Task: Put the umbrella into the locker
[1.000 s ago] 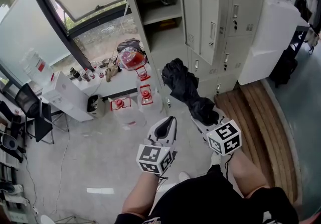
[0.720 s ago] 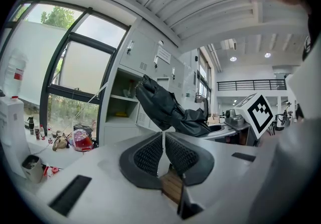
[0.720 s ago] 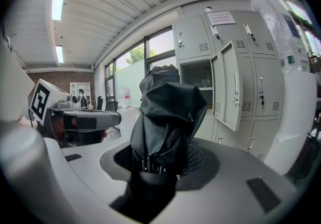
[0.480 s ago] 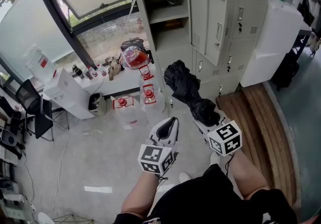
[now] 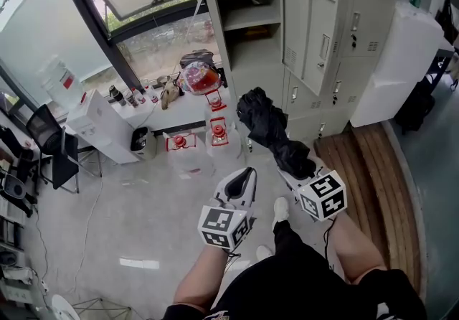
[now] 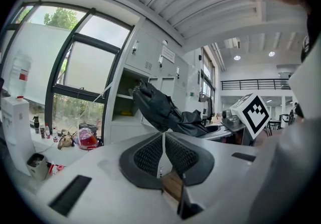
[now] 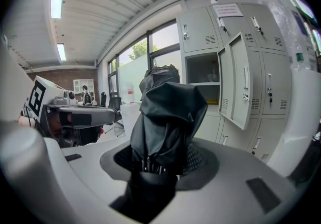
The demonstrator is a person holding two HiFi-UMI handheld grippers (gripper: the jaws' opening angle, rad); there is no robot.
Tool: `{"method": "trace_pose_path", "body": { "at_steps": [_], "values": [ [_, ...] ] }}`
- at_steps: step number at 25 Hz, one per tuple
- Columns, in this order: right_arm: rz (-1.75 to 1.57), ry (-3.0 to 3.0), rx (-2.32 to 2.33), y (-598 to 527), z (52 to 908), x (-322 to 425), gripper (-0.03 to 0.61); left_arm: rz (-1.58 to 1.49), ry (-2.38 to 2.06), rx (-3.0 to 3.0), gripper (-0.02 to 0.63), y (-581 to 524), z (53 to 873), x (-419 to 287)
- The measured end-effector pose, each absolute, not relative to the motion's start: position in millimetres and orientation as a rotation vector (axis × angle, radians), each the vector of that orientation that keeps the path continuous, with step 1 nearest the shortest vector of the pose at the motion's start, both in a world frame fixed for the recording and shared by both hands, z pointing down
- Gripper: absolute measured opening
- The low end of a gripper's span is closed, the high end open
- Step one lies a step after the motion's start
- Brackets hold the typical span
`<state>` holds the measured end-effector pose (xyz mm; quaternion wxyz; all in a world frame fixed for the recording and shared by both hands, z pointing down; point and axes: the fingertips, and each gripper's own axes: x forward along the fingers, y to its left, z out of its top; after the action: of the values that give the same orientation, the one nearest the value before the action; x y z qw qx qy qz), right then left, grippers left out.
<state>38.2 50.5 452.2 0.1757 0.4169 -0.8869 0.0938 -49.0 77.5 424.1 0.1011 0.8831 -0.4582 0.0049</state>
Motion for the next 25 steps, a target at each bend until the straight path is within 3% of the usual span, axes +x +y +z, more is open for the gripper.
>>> {"method": "trace_pose_path", "body": {
  "at_steps": [25],
  "values": [
    [0.333, -2.458, 1.146, -113.9, 475.9, 52.5, 0.241, 0.064, -1.373, 2.590, 0.028, -69.0, 434.2, -33.0]
  ]
}}
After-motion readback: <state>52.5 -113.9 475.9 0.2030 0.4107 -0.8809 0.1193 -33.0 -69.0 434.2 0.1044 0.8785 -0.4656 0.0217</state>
